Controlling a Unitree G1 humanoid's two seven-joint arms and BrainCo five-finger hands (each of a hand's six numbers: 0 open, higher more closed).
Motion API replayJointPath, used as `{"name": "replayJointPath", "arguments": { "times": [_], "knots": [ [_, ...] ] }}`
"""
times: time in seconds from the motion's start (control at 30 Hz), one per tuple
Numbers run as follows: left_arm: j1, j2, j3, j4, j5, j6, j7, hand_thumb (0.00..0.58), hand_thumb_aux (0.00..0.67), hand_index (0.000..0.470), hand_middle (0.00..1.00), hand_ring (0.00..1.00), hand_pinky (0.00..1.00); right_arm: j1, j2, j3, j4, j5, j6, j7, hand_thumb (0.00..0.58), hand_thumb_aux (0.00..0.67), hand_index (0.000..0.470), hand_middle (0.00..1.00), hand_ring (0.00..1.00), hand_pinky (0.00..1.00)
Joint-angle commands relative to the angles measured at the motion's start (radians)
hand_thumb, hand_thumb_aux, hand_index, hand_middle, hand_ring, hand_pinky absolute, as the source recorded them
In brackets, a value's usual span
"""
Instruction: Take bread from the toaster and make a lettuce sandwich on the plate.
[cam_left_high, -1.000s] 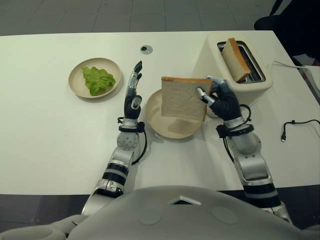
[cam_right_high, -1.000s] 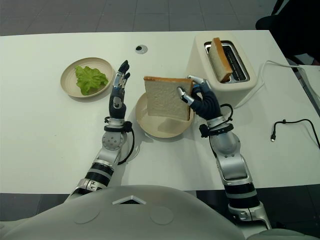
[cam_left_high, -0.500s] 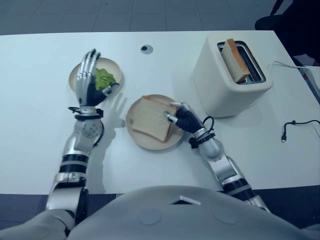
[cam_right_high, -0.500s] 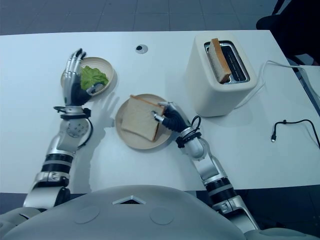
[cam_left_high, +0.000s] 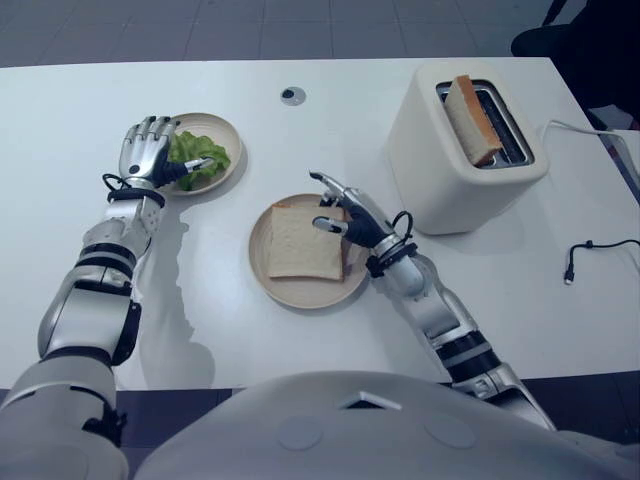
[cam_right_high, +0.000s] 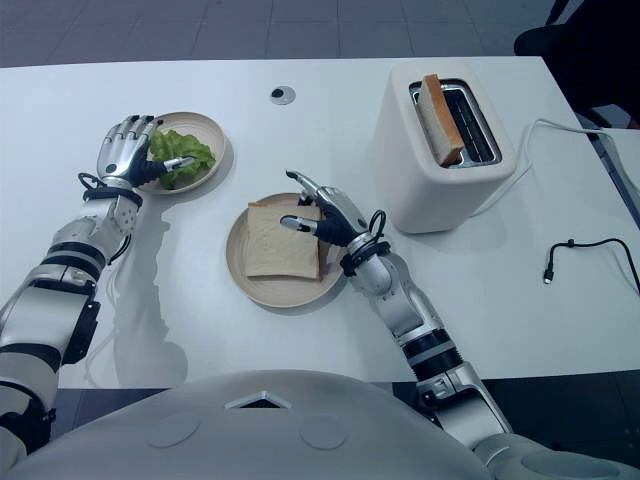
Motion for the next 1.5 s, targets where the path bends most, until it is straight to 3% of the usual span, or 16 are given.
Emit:
{"name": "replayJointPath", "arguments": {
  "times": [0.03,0.07,0.1,0.13,0.17,0.2,0.3,0.4,0.53,0.6,0.7,0.8,0.97,1.07,1.2,1.5],
  "knots": [
    [-0.022,0.026,-0.038,0.041,-0.039,-0.045,-0.063,0.018,0.011,0.007,0.0,0.0,0.0,0.032,0.005,0.016,-0.162,-0.068,0.037,0.023,0.0,0.0,0.0,0.0,0.0,0.0],
    [-0.019,0.026,-0.044,0.039,-0.05,-0.059,-0.078,0.152,0.095,0.066,0.0,0.0,0.0,0.038,0.003,0.02,-0.183,-0.086,0.046,0.031,0.0,0.0,0.0,0.0,0.0,0.0],
    [-0.015,0.026,-0.05,0.036,-0.062,-0.071,-0.093,0.205,0.131,0.092,0.0,0.0,0.0,0.041,0.002,0.024,-0.194,-0.101,0.054,0.036,0.0,0.0,0.0,0.0,0.0,0.0],
    [-0.011,0.026,-0.055,0.034,-0.072,-0.081,-0.105,0.301,0.205,0.144,0.0,0.0,0.0,0.043,0.003,0.026,-0.201,-0.112,0.059,0.037,0.0,0.0,0.0,0.0,0.0,0.0],
    [-0.008,0.026,-0.061,0.034,-0.079,-0.088,-0.114,0.443,0.344,0.241,0.0,0.0,0.0,0.044,0.005,0.028,-0.207,-0.12,0.064,0.038,0.0,0.0,0.0,0.0,0.0,0.0],
    [-0.008,0.025,-0.066,0.036,-0.086,-0.095,-0.124,0.496,0.415,0.291,0.0,0.0,0.0,0.046,0.009,0.027,-0.213,-0.124,0.067,0.035,0.0,0.0,0.0,0.0,0.0,0.0],
    [-0.009,0.024,-0.077,0.043,-0.107,-0.106,-0.138,0.574,0.602,0.422,0.0,0.0,0.0,0.047,0.024,0.02,-0.227,-0.124,0.073,0.024,0.0,0.0,0.0,0.0,0.0,0.0],
    [-0.012,0.02,-0.086,0.047,-0.123,-0.11,-0.132,0.58,0.67,0.47,0.0,0.0,0.0,0.048,0.037,0.01,-0.235,-0.118,0.071,0.007,0.0,0.0,0.0,0.0,0.0,0.0],
    [-0.007,0.027,-0.061,0.011,-0.177,-0.144,-0.086,0.58,0.67,0.47,0.0,0.0,0.0,0.051,0.042,-0.004,-0.235,-0.112,0.067,-0.009,0.0,0.0,0.0,0.0,0.0,0.0],
    [0.021,0.029,0.01,-0.048,-0.277,-0.215,-0.081,0.58,0.67,0.47,0.0,0.0,0.0,0.053,0.048,-0.01,-0.241,-0.105,0.058,-0.023,0.0,0.0,0.0,0.0,0.0,0.0],
    [0.108,0.007,0.128,-0.201,-0.5,-0.358,-0.187,0.58,0.667,0.468,0.0,0.0,0.0,0.056,0.056,-0.029,-0.26,-0.087,0.054,-0.042,0.0,0.0,0.0,0.0,0.0,0.0],
    [0.241,-0.013,0.127,-0.415,-0.645,-0.422,-0.363,0.578,0.631,0.442,0.0,0.0,0.0,0.068,0.048,-0.065,-0.293,-0.041,0.044,-0.039,0.0,0.0,0.0,0.0,0.0,0.0],
    [0.454,-0.047,0.017,-0.678,-0.671,-0.429,-0.587,0.58,0.665,0.466,0.0,0.0,0.0,0.094,0.009,-0.249,-0.409,0.167,0.038,-0.005,0.0,0.0,0.0,0.0,0.0,0.0],
    [0.528,-0.1,-0.048,-0.741,-0.651,-0.427,-0.645,0.58,0.659,0.463,0.0,0.0,0.0,0.09,-0.02,-0.437,-0.464,0.315,0.058,-0.001,0.0,0.0,0.0,0.0,0.0,0.0],
    [0.574,-0.146,-0.086,-0.781,-0.622,-0.421,-0.675,0.58,0.652,0.457,0.0,0.0,0.0,0.067,-0.08,-0.612,-0.464,0.357,0.101,0.004,0.0,0.0,0.0,0.0,0.0,0.0],
    [0.573,-0.204,0.008,-0.891,-0.59,-0.354,-0.586,0.579,0.646,0.453,0.0,0.0,0.0,0.08,-0.125,-0.658,-0.354,0.259,0.088,-0.009,0.0,0.0,0.0,0.0,0.0,0.0]
  ]
}}
